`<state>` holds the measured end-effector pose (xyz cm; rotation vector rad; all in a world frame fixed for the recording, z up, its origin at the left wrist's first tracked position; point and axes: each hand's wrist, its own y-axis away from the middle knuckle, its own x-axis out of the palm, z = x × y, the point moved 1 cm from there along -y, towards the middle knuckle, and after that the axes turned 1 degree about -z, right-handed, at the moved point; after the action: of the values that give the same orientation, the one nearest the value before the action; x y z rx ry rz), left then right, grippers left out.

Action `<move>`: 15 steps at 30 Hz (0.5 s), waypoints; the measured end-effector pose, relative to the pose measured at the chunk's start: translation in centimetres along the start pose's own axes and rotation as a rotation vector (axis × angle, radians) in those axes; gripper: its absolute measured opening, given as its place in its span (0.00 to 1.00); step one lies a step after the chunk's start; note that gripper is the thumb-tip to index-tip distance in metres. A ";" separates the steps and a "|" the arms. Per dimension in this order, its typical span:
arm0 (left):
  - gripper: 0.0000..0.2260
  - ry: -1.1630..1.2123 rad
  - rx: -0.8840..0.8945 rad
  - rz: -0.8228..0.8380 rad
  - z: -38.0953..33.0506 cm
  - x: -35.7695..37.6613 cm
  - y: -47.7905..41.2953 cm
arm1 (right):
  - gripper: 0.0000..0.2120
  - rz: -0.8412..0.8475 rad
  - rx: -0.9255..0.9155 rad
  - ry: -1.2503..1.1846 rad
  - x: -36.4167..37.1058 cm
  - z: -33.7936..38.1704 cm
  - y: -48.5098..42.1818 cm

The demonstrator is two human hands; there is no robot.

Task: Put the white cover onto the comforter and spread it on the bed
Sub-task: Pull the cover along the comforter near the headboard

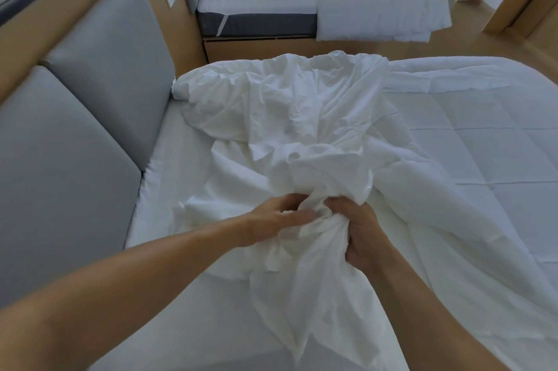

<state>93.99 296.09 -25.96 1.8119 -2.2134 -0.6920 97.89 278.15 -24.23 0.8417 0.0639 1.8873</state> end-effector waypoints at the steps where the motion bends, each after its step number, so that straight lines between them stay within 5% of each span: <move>1: 0.24 0.005 0.015 0.022 -0.4 0.1 0.0 | 0.26 0.004 0.005 0.006 0.1 -0.1 0.0; 7: 0.12 -0.199 0.098 -0.039 -1.5 -1.4 0.5 | 0.19 -0.064 -0.014 0.037 -0.7 0.2 -0.5; 10: 0.05 -0.122 0.126 -0.094 -2.4 -2.7 1.1 | 0.18 -0.068 -0.018 0.076 -1.1 0.7 -0.3; 15: 0.08 -0.113 0.208 -0.163 -6.8 -2.3 1.1 | 0.22 0.009 -0.074 0.107 -1.0 1.4 0.4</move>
<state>96.56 296.94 -19.22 2.1222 -2.3034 -0.6275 98.59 276.68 -23.58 0.6916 0.0553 1.9301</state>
